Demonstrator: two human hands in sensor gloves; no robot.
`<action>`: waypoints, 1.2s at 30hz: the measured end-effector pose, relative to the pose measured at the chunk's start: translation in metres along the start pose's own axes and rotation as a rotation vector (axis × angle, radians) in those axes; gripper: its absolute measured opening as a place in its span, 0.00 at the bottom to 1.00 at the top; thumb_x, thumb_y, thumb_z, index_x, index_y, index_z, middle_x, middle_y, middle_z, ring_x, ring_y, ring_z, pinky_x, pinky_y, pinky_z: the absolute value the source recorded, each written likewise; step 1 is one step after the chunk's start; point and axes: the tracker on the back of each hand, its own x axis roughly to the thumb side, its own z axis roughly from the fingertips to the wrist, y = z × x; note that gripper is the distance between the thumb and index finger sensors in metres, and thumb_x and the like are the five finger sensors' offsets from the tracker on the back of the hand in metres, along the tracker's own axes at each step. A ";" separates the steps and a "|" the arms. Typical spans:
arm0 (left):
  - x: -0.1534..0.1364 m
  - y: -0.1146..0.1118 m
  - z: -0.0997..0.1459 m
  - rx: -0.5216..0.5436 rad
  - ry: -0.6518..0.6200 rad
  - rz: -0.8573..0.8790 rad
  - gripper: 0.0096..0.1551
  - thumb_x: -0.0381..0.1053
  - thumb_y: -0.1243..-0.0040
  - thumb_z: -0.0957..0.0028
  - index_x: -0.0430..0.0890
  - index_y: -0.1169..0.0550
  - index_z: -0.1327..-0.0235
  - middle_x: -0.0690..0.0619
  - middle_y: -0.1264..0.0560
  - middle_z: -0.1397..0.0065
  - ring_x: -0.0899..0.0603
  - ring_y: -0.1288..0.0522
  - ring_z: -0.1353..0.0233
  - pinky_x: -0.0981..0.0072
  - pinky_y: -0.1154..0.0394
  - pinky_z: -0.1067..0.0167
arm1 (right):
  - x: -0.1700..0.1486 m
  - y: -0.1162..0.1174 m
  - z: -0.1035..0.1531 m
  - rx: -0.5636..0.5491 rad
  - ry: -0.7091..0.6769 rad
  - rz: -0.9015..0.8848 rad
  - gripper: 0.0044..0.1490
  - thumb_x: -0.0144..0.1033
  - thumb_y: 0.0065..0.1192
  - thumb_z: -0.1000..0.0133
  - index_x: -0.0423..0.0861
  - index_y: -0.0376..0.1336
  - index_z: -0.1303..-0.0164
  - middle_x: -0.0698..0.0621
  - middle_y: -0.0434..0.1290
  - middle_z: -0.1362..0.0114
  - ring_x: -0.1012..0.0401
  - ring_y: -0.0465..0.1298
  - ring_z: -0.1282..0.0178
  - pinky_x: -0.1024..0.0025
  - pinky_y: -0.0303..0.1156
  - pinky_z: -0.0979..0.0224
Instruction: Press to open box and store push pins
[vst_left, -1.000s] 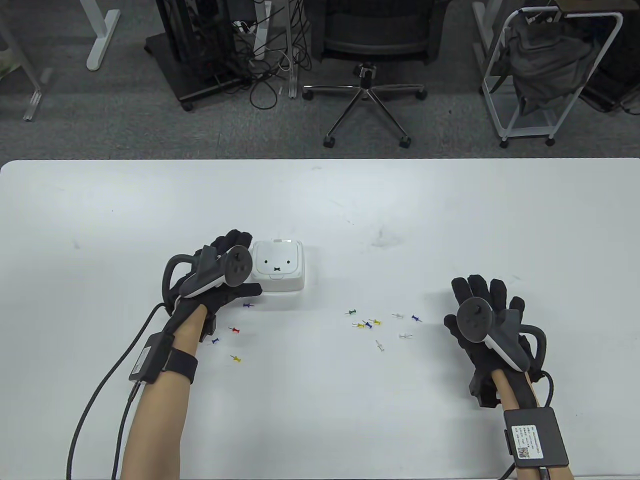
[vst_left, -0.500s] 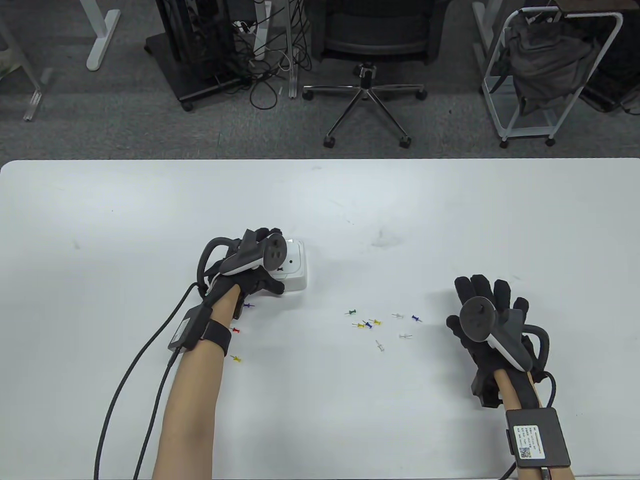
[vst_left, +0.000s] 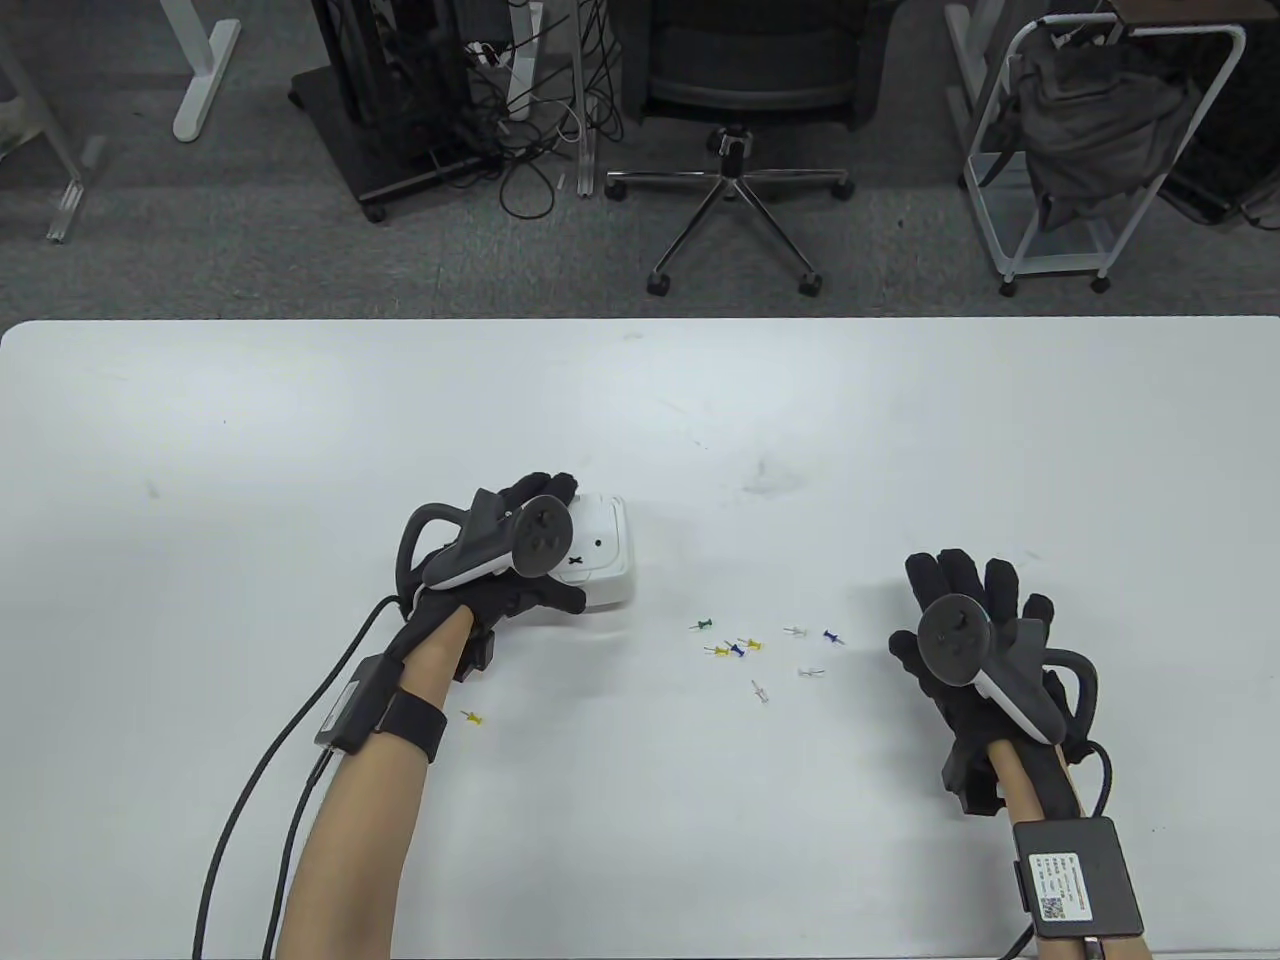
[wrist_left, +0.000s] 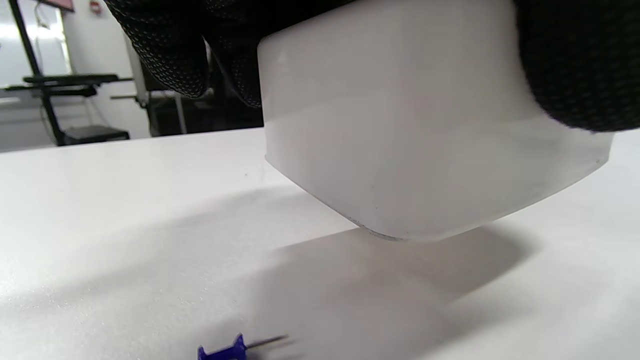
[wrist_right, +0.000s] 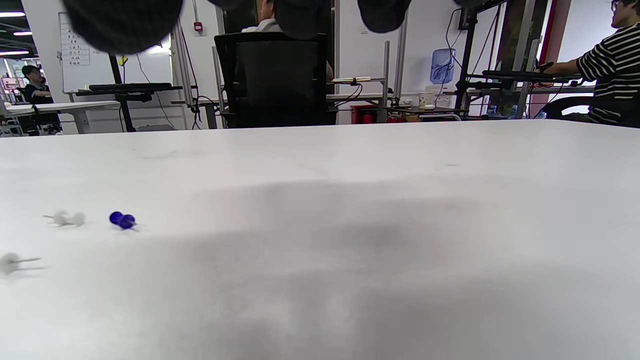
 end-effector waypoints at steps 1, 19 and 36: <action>0.003 0.000 0.003 0.002 -0.005 -0.010 0.72 0.79 0.36 0.69 0.48 0.47 0.13 0.47 0.43 0.10 0.40 0.33 0.13 0.44 0.31 0.19 | 0.000 0.000 0.000 0.000 0.000 0.000 0.46 0.58 0.50 0.50 0.62 0.38 0.23 0.52 0.44 0.09 0.40 0.44 0.11 0.29 0.42 0.19; 0.044 -0.026 0.014 -0.055 -0.077 -0.078 0.71 0.79 0.38 0.67 0.47 0.47 0.12 0.45 0.43 0.10 0.39 0.33 0.14 0.44 0.32 0.19 | 0.000 0.005 0.000 0.014 -0.002 0.019 0.46 0.57 0.50 0.49 0.61 0.39 0.23 0.51 0.44 0.09 0.39 0.45 0.12 0.29 0.42 0.20; 0.034 -0.009 0.054 0.014 -0.119 -0.238 0.64 0.78 0.48 0.58 0.48 0.50 0.12 0.42 0.46 0.10 0.34 0.36 0.14 0.39 0.33 0.21 | 0.005 0.003 0.002 -0.003 -0.025 0.034 0.46 0.56 0.50 0.49 0.59 0.38 0.23 0.48 0.45 0.10 0.39 0.46 0.12 0.29 0.44 0.20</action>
